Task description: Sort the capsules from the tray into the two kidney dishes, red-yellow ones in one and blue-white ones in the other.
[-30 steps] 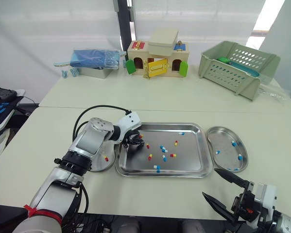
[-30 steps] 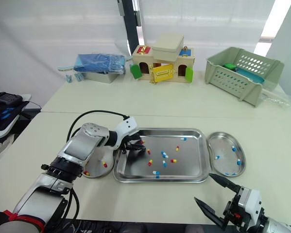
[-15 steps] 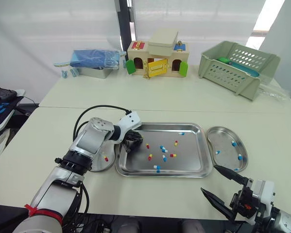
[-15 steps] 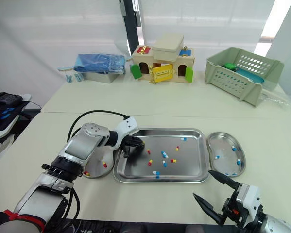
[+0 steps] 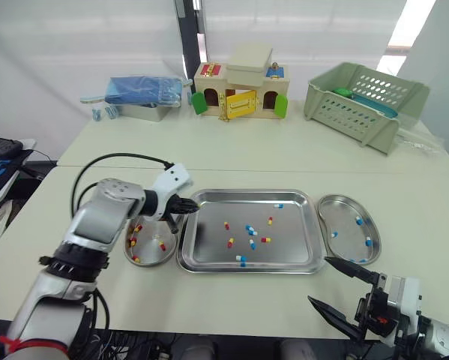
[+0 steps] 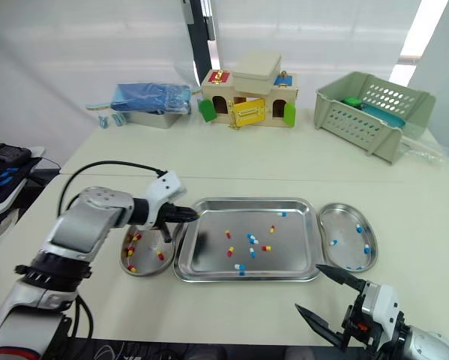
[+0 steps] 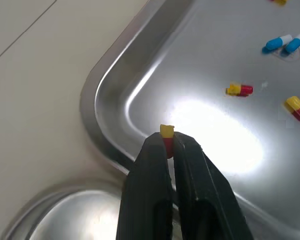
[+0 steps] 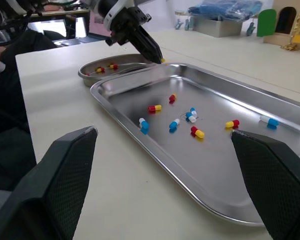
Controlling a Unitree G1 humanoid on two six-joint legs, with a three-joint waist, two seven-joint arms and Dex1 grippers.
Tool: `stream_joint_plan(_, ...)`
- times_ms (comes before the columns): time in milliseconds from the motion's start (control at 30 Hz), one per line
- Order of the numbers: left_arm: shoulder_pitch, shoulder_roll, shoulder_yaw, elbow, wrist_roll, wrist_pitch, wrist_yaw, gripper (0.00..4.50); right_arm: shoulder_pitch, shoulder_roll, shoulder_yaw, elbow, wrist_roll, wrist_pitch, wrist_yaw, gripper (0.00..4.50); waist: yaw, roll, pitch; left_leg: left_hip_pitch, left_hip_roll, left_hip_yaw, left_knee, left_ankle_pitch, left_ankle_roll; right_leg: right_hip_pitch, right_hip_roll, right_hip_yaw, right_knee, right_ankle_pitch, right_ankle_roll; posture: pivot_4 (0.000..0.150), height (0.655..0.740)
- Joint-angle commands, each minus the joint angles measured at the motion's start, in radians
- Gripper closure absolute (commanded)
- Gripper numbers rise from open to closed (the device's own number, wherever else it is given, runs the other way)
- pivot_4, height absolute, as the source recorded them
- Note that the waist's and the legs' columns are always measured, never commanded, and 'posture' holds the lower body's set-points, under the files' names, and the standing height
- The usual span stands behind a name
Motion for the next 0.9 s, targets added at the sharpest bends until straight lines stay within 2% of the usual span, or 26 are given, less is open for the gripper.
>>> stream_joint_plan(33,0.039,0.056,0.115,-0.124,-0.048,0.115,0.045,4.45,-0.040,-0.031,0.006,-0.038,0.043,0.019,0.034,0.00,0.002,0.000,0.000,0.000,0.000,0.000,0.000,0.000,0.001,0.001,0.000,0.000,0.000,0.000,0.000,0.150,0.7400)
stream_joint_plan(167,0.168,0.093,0.218,-0.192,-0.074,0.189,0.109,4.45,-0.098,-0.060,0.022,-0.008,0.062,0.035,0.085,0.00,0.001,0.000,0.000,0.001,0.000,0.000,0.000,-0.002,0.003,0.001,0.000,0.000,-0.001,0.000,0.000,0.150,0.7400)
stream_joint_plan(300,0.259,0.086,0.265,-0.258,-0.108,0.232,0.160,4.45,-0.137,-0.076,0.026,0.038,0.073,0.035,0.135,0.00,0.005,-0.002,0.001,0.001,0.000,0.000,0.000,-0.002,0.003,0.001,0.000,0.000,-0.001,0.000,0.000,0.150,0.7400)
stream_joint_plan(533,0.316,0.080,0.279,-0.295,-0.152,0.247,0.226,4.45,-0.186,-0.080,0.026,0.073,0.081,0.054,0.171,0.00,0.017,-0.003,0.001,0.000,0.000,0.000,0.000,-0.002,0.003,0.001,0.000,0.000,-0.001,0.000,0.000,0.150,0.7400)
stream_joint_plan(667,0.323,0.085,0.278,-0.291,-0.175,0.252,0.245,3.45,-0.186,-0.077,0.018,0.084,0.080,0.054,0.183,0.00,0.017,-0.003,0.002,0.001,0.000,0.000,0.000,-0.002,0.003,0.001,0.000,0.000,-0.001,0.000,0.000,0.150,0.7400)
stream_joint_plan(900,0.323,0.095,0.263,-0.273,-0.194,0.224,0.260,1.19,-0.170,-0.073,0.003,0.074,0.084,0.062,0.169,0.00,0.017,-0.003,0.002,0.001,0.000,0.000,0.000,-0.002,0.003,0.001,0.000,0.000,-0.001,0.000,0.000,0.150,0.7400)
